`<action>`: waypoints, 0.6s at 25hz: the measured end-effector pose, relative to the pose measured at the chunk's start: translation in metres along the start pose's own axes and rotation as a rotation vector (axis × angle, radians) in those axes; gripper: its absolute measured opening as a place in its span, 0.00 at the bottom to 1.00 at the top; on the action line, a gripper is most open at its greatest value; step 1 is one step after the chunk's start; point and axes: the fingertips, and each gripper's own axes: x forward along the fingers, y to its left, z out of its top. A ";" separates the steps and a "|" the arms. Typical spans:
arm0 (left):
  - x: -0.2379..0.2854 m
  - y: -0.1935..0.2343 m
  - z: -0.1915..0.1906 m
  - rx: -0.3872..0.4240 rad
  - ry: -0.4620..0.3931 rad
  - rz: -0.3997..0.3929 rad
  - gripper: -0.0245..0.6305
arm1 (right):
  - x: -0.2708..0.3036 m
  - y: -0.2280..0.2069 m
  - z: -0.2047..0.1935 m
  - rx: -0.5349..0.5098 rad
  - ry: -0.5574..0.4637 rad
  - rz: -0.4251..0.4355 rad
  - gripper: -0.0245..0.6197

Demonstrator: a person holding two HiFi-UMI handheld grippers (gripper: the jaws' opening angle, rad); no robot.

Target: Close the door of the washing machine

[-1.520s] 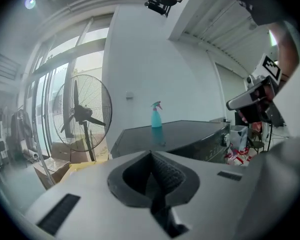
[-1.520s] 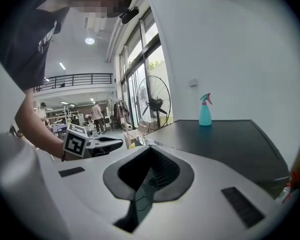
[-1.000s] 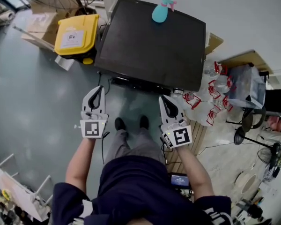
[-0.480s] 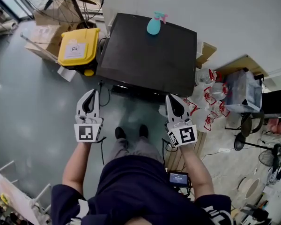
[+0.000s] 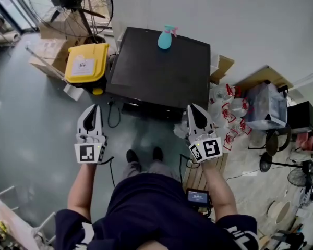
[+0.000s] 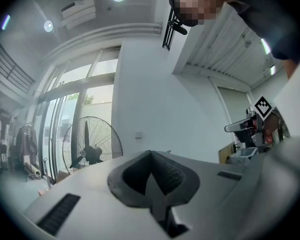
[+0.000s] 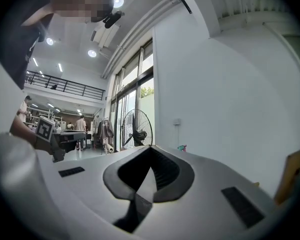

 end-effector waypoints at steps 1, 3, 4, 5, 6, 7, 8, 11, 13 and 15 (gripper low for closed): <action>-0.002 0.001 0.002 -0.015 -0.012 0.004 0.07 | -0.001 -0.001 0.003 0.000 -0.002 0.001 0.07; -0.005 0.003 0.008 -0.029 -0.032 0.012 0.07 | -0.004 -0.003 0.010 0.003 -0.006 0.004 0.07; -0.007 0.005 0.012 -0.030 -0.038 0.016 0.07 | -0.005 -0.004 0.013 0.006 -0.010 0.004 0.07; -0.008 0.007 0.016 -0.033 -0.042 0.020 0.07 | -0.006 -0.004 0.017 0.011 -0.015 0.004 0.07; -0.009 0.009 0.020 -0.038 -0.045 0.024 0.07 | -0.007 -0.004 0.020 0.014 -0.020 0.005 0.07; -0.010 0.012 0.023 -0.042 -0.051 0.028 0.07 | -0.008 -0.005 0.023 0.015 -0.024 0.005 0.07; -0.012 0.014 0.026 -0.046 -0.058 0.031 0.07 | -0.009 -0.005 0.026 0.013 -0.028 0.004 0.07; -0.018 0.019 0.033 -0.050 -0.073 0.041 0.07 | -0.011 -0.006 0.034 0.006 -0.043 -0.001 0.07; -0.022 0.021 0.039 -0.049 -0.080 0.047 0.07 | -0.013 -0.009 0.040 0.001 -0.058 -0.007 0.07; -0.024 0.019 0.046 -0.048 -0.094 0.049 0.07 | -0.018 -0.012 0.047 -0.015 -0.071 -0.017 0.07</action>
